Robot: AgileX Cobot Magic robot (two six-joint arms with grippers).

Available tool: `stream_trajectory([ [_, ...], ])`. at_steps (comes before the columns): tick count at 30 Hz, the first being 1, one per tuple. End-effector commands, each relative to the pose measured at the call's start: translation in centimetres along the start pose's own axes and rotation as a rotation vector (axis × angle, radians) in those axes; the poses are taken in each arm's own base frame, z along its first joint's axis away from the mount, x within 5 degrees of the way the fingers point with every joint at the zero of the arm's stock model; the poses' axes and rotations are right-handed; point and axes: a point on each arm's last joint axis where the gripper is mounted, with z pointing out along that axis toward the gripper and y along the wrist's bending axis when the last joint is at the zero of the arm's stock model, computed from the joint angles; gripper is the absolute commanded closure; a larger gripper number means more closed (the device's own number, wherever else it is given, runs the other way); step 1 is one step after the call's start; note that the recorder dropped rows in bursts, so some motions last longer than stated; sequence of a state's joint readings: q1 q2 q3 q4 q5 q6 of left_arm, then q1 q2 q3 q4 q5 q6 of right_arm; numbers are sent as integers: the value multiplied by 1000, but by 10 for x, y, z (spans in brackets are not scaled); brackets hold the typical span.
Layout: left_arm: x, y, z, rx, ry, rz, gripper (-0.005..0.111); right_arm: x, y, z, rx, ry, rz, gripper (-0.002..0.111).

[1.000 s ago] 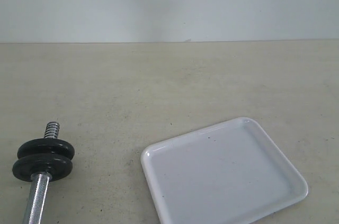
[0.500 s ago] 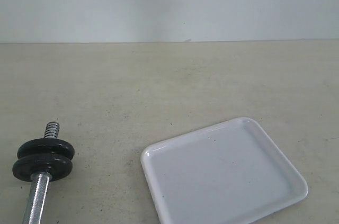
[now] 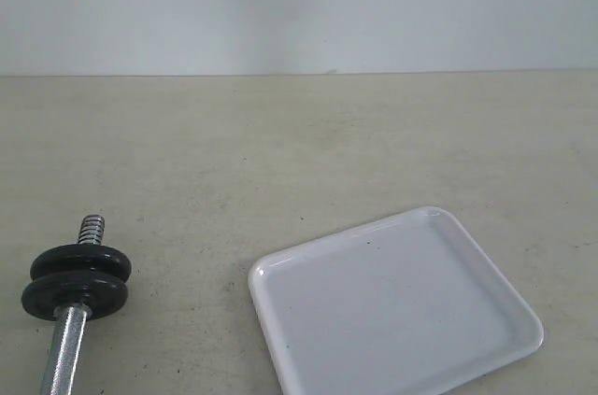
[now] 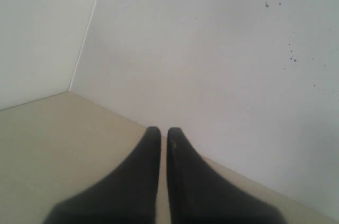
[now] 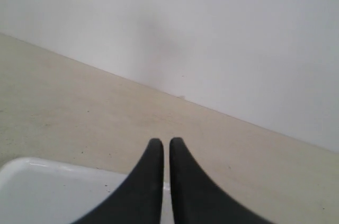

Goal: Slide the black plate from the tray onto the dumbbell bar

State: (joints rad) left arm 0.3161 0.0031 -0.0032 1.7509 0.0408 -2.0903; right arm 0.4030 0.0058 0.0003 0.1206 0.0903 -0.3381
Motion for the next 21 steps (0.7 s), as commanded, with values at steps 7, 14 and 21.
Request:
stream_trajectory([
  [7,0,1,0,-10,-5,-2,102,3,-18,-3,316,52,9,106],
  [14,0,1,0,-10,-5,-2,102,3,-18,-3,322,53,9,106],
  [21,0,1,0,-10,-5,-2,102,3,-18,-3,322,53,9,106],
])
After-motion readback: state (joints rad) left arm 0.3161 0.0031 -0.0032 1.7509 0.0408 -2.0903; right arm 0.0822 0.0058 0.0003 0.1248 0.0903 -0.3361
